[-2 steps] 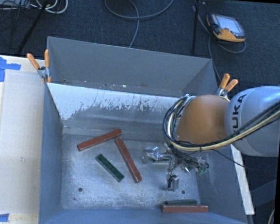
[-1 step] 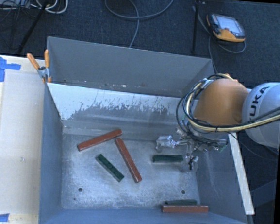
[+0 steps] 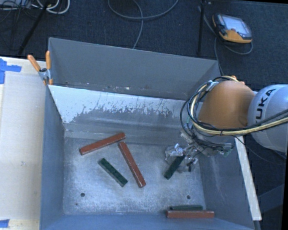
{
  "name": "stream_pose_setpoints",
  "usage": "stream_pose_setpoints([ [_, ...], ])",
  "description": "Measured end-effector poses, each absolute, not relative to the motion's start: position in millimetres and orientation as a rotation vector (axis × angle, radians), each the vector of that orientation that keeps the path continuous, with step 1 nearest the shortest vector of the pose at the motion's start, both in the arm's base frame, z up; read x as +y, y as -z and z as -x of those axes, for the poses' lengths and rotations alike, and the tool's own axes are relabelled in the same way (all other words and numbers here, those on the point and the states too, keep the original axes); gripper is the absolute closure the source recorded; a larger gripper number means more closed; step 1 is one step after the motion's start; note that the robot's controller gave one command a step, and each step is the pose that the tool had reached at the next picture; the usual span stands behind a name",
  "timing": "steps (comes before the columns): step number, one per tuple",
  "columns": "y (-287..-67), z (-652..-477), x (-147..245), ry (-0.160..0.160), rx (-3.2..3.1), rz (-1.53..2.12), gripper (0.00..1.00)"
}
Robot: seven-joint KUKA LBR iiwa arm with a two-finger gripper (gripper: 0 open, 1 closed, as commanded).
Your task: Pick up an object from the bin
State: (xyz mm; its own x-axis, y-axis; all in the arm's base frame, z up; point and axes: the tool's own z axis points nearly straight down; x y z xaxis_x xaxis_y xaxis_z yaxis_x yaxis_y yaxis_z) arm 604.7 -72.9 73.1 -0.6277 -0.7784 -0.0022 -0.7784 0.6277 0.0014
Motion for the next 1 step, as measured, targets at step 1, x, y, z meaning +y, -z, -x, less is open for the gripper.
stream_pose_setpoints([
  [1,-199.4,-596.5,-79.4,0.006,2.81,1.389,1.0],
])
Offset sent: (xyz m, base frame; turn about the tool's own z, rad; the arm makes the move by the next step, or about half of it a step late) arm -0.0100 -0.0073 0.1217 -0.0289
